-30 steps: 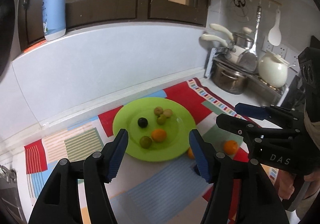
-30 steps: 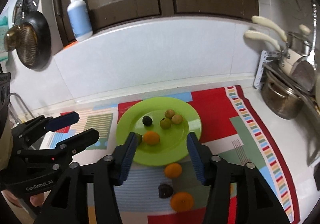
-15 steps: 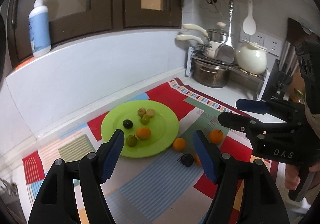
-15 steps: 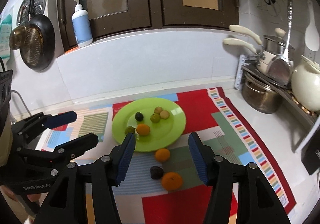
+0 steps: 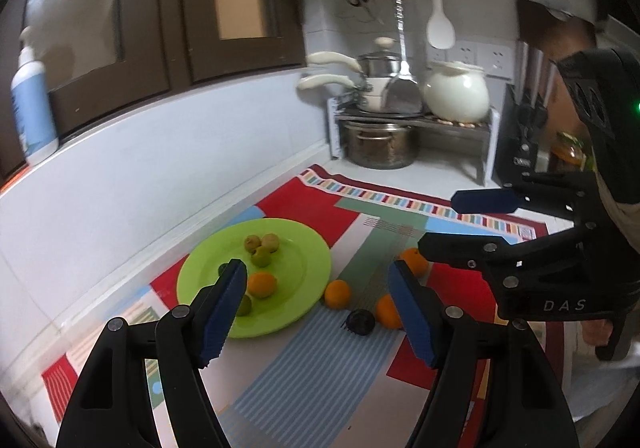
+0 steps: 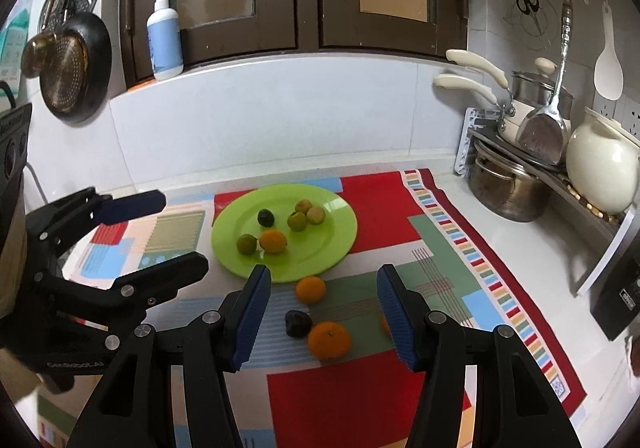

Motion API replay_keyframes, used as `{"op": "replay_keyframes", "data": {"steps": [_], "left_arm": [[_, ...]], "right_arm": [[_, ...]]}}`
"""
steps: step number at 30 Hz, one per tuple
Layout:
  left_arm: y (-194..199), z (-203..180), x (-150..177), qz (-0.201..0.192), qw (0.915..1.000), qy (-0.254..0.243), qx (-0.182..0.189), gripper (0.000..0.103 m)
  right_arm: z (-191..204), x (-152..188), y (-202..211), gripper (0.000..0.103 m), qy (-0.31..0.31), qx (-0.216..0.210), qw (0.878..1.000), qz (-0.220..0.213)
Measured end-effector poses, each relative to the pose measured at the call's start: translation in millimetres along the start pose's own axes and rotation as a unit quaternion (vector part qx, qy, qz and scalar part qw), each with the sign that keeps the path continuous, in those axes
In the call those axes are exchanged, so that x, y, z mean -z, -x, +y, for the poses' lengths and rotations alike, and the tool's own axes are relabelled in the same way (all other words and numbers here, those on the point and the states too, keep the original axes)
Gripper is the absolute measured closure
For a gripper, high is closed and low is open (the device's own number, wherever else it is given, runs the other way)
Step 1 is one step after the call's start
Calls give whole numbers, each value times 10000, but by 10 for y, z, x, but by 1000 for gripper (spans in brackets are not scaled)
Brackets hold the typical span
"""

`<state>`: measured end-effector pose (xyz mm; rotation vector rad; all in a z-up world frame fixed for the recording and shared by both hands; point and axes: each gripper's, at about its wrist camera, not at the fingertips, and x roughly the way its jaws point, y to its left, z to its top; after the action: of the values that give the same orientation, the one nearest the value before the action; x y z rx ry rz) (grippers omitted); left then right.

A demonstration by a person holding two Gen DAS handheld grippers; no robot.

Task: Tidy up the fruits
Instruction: 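Withdraw both tools from the plate toward the remaining plum and oranges, then grasp the second dark plum with the left tool while the right tool grasps a large orange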

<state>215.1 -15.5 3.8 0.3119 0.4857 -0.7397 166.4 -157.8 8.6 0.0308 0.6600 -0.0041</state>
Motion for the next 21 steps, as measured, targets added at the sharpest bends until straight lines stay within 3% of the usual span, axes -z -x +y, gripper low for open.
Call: {"op": "replay_keyframes", "data": {"steps": [9,21], "left_arm": [[-243,-92,131,129,9981,-439,418,31],[-600,-201,349,542,9903,-1027,760,32]], "right_arm": [[-16,153,-171,47,223,56,9994,265],[0,417,-551,47,695,-202,9933,899]]}}
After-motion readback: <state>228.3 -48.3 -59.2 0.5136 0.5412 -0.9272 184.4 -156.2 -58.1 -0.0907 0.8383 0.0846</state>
